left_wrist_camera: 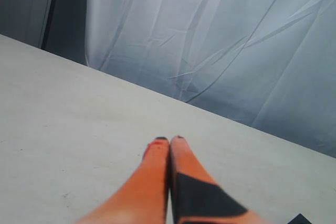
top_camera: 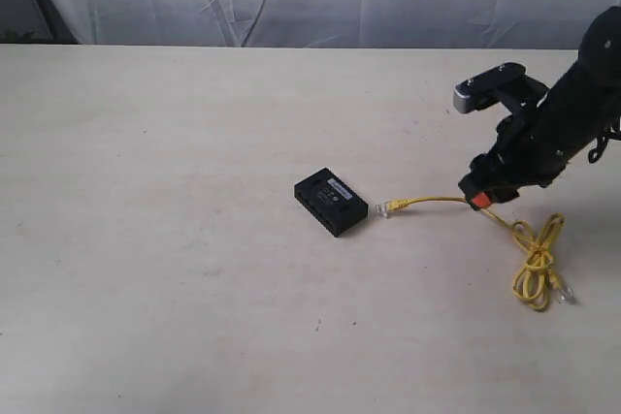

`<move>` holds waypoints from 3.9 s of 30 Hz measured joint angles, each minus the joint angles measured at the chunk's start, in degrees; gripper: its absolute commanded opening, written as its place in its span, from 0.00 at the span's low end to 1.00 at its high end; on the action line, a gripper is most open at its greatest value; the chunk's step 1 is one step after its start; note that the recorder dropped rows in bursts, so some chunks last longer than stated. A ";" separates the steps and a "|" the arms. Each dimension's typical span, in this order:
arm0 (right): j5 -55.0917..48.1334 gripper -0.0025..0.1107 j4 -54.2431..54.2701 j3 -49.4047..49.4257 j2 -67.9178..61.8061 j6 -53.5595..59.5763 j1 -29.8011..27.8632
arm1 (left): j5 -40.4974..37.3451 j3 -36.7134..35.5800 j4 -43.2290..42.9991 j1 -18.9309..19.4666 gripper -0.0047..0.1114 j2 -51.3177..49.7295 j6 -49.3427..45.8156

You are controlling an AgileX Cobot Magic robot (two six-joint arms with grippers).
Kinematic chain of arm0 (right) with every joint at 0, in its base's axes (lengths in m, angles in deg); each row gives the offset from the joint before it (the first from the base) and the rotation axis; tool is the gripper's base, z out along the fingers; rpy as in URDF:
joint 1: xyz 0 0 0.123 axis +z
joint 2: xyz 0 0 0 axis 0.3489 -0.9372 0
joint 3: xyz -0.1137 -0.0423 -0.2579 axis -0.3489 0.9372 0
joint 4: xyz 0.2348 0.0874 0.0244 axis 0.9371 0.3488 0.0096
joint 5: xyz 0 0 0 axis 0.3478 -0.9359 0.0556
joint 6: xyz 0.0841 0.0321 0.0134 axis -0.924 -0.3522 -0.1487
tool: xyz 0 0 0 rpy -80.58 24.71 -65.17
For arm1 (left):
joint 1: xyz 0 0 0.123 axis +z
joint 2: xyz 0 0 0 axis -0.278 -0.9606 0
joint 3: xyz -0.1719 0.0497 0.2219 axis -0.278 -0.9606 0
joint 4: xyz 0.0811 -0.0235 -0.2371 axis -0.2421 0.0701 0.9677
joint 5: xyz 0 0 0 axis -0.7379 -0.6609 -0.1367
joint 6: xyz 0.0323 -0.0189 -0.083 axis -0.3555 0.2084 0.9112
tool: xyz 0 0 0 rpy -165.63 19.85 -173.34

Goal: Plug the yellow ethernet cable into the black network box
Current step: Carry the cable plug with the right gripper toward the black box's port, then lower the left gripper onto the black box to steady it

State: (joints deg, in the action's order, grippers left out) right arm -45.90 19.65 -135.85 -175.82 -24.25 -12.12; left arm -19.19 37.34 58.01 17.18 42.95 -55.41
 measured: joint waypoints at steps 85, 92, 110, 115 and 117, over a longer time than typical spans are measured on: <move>1.43 0.01 22.17 -3.07 -10.43 61.76 5.41 | -27.16 46.85 17.35 -0.86 0.04 -74.12 -45.67; -1.64 0.01 22.17 -3.07 -10.43 62.79 5.41 | -27.90 55.61 17.93 -8.15 0.04 -85.54 -49.70; -1.07 0.01 22.17 -3.07 -10.43 64.02 5.41 | -33.13 81.51 19.47 -21.89 0.04 -112.33 -55.92; -1.07 0.01 22.17 -3.07 -10.43 64.02 5.41 | -36.69 88.57 19.70 -23.46 0.04 -118.09 -55.52; -1.07 0.01 22.17 -3.07 -10.43 64.02 5.30 | -37.89 90.95 19.78 -24.22 0.04 -120.32 -54.74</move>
State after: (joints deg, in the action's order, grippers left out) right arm -46.97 41.82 -138.92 -186.25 39.78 -6.82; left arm -57.08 128.29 77.80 -7.04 -77.37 -110.15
